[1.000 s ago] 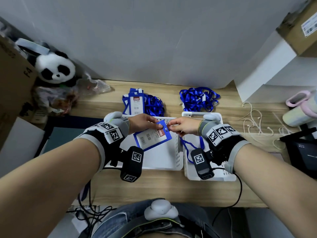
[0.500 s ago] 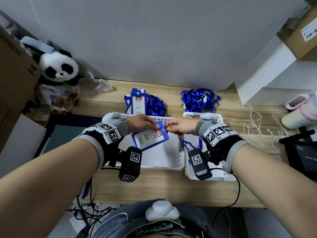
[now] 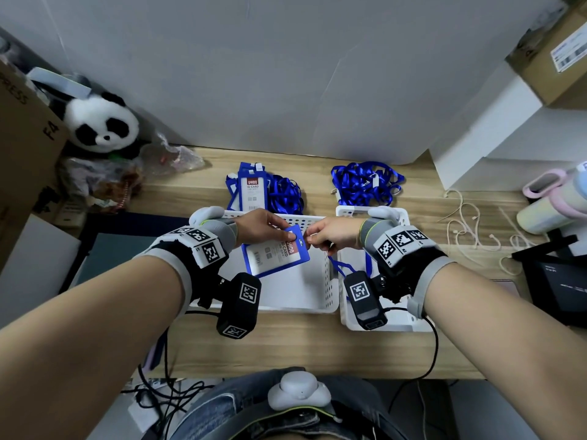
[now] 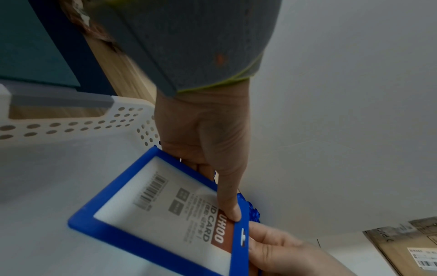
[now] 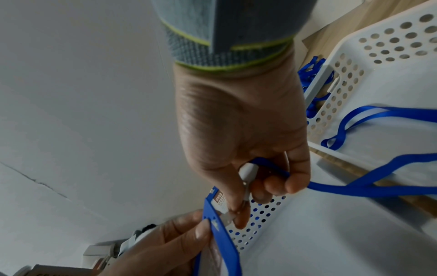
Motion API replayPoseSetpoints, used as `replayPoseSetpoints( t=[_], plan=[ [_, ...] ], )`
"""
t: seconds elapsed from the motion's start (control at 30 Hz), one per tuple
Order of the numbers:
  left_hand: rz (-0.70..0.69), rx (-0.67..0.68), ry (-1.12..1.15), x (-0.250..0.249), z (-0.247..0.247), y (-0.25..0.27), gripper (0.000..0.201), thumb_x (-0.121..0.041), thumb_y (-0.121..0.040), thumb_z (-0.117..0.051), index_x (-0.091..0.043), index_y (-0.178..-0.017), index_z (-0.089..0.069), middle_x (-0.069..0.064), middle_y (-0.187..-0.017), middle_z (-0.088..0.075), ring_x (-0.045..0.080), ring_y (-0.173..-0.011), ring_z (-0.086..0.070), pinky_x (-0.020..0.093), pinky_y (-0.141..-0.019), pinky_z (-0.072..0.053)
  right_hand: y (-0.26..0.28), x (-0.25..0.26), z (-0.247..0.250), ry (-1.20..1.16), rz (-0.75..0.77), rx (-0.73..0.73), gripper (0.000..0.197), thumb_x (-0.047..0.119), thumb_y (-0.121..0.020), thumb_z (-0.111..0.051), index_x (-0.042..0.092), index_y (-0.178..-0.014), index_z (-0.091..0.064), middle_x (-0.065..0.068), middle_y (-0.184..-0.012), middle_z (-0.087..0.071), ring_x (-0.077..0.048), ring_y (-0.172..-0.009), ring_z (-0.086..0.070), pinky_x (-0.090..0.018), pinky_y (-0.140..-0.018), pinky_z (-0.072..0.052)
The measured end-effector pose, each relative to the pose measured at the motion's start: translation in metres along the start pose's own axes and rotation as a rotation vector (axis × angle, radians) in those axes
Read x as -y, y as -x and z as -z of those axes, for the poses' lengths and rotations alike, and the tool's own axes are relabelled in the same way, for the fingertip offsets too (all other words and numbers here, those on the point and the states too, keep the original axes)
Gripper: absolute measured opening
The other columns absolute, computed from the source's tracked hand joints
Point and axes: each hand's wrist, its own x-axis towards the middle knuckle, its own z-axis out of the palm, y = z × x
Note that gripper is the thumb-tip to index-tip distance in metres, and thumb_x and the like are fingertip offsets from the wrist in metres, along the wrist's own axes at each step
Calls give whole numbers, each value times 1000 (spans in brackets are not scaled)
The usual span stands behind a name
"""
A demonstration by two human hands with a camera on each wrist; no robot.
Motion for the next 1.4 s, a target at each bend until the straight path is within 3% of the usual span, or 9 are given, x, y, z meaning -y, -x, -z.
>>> replayPoseSetpoints(
  t=[0.23, 0.33, 0.57, 0.73, 0.83, 0.97, 1.17, 1.3, 1.4],
  plan=[
    [28, 10, 29, 5, 7, -3, 19, -31, -79, -73, -22, -95, -71, 3, -96, -72, 19, -87, -68, 29, -81, -55, -2, -1, 1, -62, 44, -20, 24, 11, -98, -42, 18, -80, -56, 1, -64, -36, -9, -57, -34, -18, -57, -37],
    [45, 48, 93, 8, 7, -6, 25, -29, -80, -72, -15, -101, -71, 8, -103, -71, 23, -92, -67, 34, -86, -55, -2, -3, 1, -88, 88, -54, 24, 12, -98, -43, 21, -80, -55, 2, -64, -38, -8, -58, -34, -17, -58, -38],
    [37, 84, 225, 3, 6, -4, 20, -27, -85, -66, -13, -99, -67, 7, -99, -69, 17, -80, -64, 25, -71, -55, -4, -8, 3, -233, 104, -23, 25, 9, -99, -39, 22, -83, -54, 6, -73, -47, -9, -65, -39, -20, -64, -41],
    [38, 88, 238, 1, 7, -4, 33, -24, -85, -66, -5, -112, -65, 7, -98, -69, 17, -79, -64, 24, -70, -55, -4, -7, 3, -263, 95, 7, 26, 9, -100, -38, 20, -83, -54, 4, -70, -44, -10, -64, -40, -20, -63, -40],
    [53, 48, 181, -1, 6, -5, 28, -24, -84, -68, -10, -108, -67, 3, -91, -69, 13, -74, -64, 17, -57, -54, -4, -4, 2, -306, 94, 33, 24, 10, -99, -39, 16, -80, -52, 1, -68, -40, -11, -62, -38, -21, -62, -38],
    [76, -43, 65, 1, 8, -8, 25, -33, -82, -69, -20, -103, -69, 2, -92, -69, 14, -76, -65, 22, -66, -53, -6, 4, 1, -423, 54, -36, 10, 21, -95, -48, 13, -93, -53, 1, -64, -40, -12, -60, -37, -22, -59, -35],
    [53, -75, 6, -3, 3, -9, 25, -33, -84, -68, -19, -105, -68, 4, -94, -68, 15, -81, -63, 21, -69, -50, -11, 10, -6, 33, 90, -228, 26, 39, -80, -70, 23, -76, -49, 6, -73, -49, -7, -66, -45, -18, -58, -40],
    [74, -91, 29, -3, 4, -7, 21, -34, -84, -68, -23, -102, -65, -1, -87, -66, 12, -76, -62, 19, -65, -50, -11, 8, -5, -12, 120, -269, 15, 23, -87, -63, 12, -95, -59, 3, -72, -50, -8, -62, -46, -19, -58, -42],
    [94, -119, 62, 0, 6, -4, 16, -33, -84, -68, -25, -96, -63, -2, -85, -65, 11, -73, -62, 20, -64, -50, -10, 4, -2, -82, 138, -305, 23, 18, -90, -59, 2, -108, -63, 2, -71, -56, -8, -62, -49, -20, -60, -43]
  ],
)
